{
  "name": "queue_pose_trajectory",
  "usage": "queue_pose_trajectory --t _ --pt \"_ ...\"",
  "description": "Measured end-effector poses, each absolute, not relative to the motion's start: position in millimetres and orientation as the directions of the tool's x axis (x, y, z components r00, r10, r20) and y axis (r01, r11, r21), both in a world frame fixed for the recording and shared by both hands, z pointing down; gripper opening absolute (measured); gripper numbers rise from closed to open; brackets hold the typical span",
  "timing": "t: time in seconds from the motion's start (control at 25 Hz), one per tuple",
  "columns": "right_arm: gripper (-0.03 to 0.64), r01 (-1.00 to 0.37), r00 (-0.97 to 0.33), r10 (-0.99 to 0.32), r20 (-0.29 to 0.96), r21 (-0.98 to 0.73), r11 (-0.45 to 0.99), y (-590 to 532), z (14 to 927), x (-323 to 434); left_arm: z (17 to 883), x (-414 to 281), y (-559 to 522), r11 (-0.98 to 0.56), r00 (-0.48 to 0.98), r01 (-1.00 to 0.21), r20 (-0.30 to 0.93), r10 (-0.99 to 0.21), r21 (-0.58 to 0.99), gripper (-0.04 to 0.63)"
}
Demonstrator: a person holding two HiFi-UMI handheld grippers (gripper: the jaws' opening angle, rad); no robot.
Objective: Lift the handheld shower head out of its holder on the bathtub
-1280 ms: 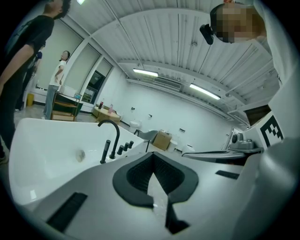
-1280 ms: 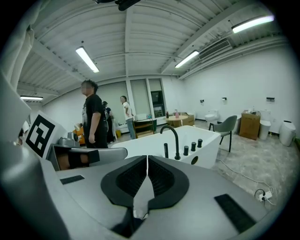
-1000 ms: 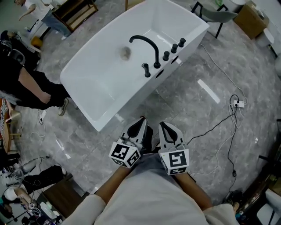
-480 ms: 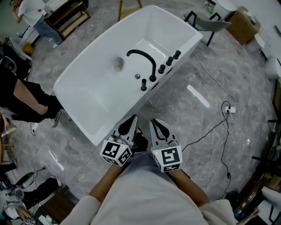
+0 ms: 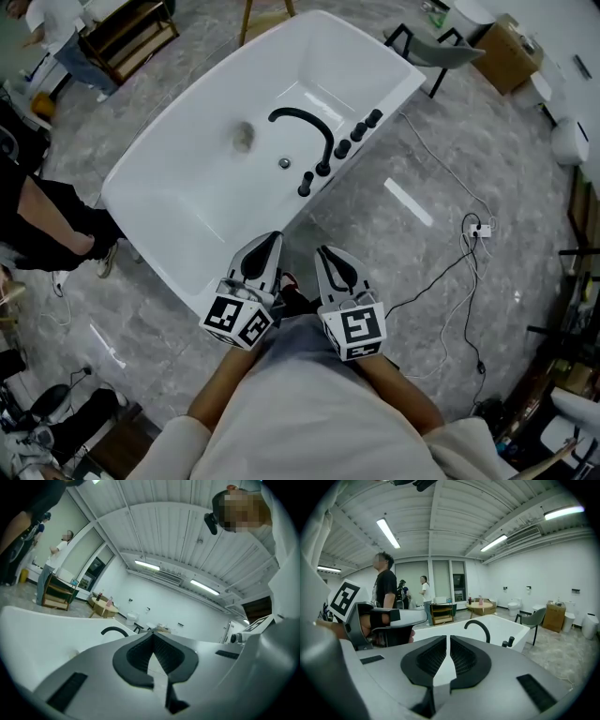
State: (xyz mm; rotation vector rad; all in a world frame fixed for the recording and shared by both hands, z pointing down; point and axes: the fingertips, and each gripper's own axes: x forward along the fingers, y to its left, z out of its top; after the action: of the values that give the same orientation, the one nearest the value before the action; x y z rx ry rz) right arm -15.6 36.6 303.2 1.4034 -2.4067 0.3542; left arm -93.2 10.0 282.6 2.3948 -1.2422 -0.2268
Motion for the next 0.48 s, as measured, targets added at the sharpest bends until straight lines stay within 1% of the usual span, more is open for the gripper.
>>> queue_pose_trajectory --t 0.16,0.48 --pt "0.023 -0.875 -0.451 -0.790 0.416 -0.030 0.483 40 303 -22 291 -98 12 -0.504 0.583 -0.748 0.066 -0.810 0.432 0.005" --pt "0.023 -0.856 -0.476 -0.766 0.431 -0.028 0.516 44 308 -30 308 -96 16 -0.486 0.575 -0.753 0.084 -0.814 0.442 0.005"
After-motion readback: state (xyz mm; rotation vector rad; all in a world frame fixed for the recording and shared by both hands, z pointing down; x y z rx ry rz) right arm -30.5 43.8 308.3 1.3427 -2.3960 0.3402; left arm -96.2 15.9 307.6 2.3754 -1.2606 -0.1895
